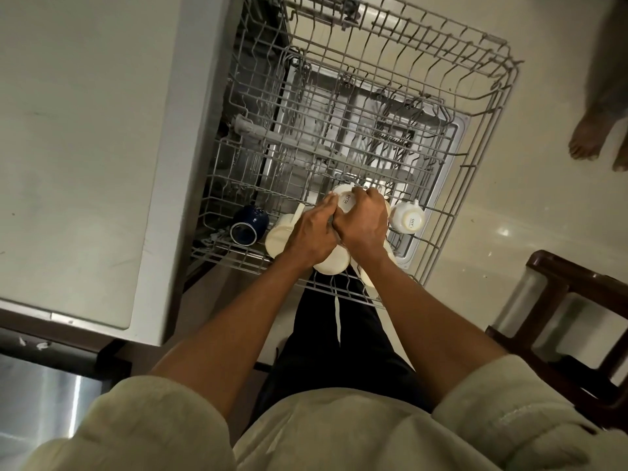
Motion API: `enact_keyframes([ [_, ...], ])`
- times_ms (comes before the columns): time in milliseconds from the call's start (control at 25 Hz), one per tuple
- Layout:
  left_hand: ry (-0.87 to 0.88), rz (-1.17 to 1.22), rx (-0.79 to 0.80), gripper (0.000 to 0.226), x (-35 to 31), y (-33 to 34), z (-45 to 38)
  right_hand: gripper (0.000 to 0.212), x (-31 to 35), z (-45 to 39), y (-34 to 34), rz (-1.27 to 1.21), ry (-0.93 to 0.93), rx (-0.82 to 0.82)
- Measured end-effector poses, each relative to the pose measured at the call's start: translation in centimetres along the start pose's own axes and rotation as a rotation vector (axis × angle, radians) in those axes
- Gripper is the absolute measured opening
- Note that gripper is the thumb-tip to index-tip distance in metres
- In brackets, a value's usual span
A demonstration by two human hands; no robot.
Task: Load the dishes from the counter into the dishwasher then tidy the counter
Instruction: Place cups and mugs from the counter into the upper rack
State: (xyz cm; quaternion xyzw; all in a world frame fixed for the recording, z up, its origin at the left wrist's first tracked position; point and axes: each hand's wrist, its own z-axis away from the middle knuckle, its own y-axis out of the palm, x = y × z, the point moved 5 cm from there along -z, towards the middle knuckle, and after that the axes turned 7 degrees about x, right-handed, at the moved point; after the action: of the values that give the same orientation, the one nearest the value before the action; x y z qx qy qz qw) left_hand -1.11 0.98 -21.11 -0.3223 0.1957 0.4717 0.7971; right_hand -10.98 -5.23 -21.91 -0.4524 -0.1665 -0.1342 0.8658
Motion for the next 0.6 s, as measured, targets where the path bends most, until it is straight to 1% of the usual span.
enact_keyframes([
  [120,-0.072,0.011,0.093,0.071,0.2,0.2,-0.5,0.035,-0.4,-0.7,0.6,0.019,0.029,0.023],
  [280,-0.105,-0.006,0.181,0.071,0.3,0.4,-0.9,0.034,-0.6,-1.1,1.3,0.027,0.046,0.048],
  [480,-0.071,-0.073,0.203,0.077,0.2,0.3,-1.6,0.031,-0.6,-1.4,1.4,0.032,0.029,0.082],
  [600,-0.067,-0.125,0.212,0.078,0.0,0.3,-1.6,0.034,-0.5,-0.9,1.0,0.045,0.004,0.092],
])
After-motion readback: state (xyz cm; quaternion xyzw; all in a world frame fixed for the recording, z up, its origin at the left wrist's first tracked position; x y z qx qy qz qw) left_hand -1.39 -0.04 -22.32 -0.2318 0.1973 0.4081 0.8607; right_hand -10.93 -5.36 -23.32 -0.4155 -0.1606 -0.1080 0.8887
